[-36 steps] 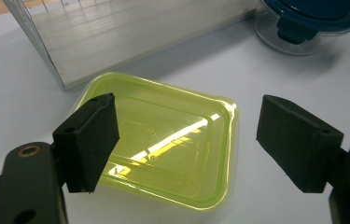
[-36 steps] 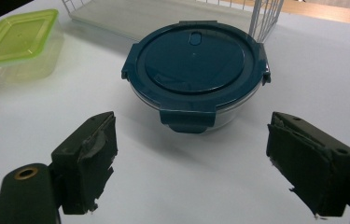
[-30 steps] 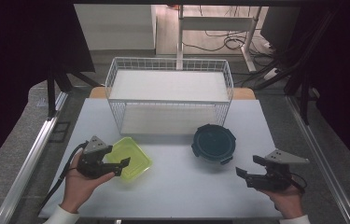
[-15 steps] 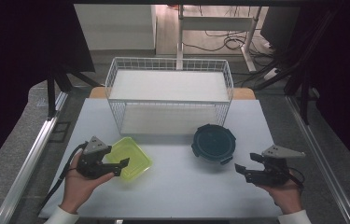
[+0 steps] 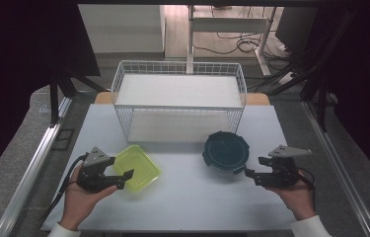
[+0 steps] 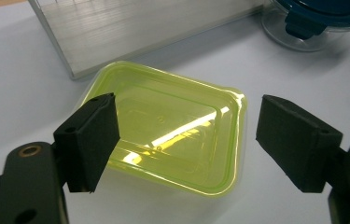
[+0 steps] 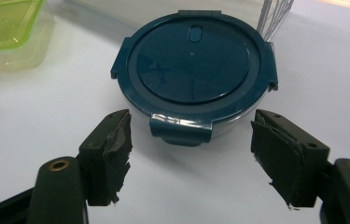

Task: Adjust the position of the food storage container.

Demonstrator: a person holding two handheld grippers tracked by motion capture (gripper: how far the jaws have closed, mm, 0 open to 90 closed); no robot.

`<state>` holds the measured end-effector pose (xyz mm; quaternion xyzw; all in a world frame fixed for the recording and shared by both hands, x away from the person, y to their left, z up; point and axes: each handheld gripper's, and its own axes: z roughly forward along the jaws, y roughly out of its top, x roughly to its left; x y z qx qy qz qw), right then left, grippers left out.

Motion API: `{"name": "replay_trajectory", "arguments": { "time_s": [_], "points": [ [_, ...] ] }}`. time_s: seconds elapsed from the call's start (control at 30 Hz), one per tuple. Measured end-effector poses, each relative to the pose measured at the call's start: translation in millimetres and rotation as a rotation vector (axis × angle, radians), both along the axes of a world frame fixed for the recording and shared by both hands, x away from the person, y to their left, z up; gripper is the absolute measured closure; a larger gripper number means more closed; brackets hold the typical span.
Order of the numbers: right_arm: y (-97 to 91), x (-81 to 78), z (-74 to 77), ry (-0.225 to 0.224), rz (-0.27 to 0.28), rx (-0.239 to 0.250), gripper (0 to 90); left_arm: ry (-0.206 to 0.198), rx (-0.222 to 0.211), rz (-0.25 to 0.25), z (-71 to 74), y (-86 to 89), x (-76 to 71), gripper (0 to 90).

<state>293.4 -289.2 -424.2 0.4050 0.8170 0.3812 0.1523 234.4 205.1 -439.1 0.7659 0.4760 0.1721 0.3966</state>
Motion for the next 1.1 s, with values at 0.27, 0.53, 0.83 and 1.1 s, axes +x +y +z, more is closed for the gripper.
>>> {"name": "replay_trajectory", "arguments": {
  "time_s": [0.27,0.53,0.83,1.1],
  "points": [
    [10.6,28.9,12.4,0.041,-0.004,-0.041,32.2,0.003,0.008,-0.011,-1.6,-1.6,-1.1,21.0],
    [14.7,61.7,15.4,0.078,-0.013,-0.093,36.2,0.011,0.003,-0.022,-3.2,-3.4,1.3,21.0],
    [10.2,92.5,16.0,0.106,-0.049,-0.110,44.1,0.025,0.006,-0.026,-7.1,-6.7,6.7,21.0],
    [17.6,123.9,9.8,0.127,-0.063,-0.135,53.5,0.026,0.019,-0.029,-8.9,-7.0,6.9,21.0]
  ]
}}
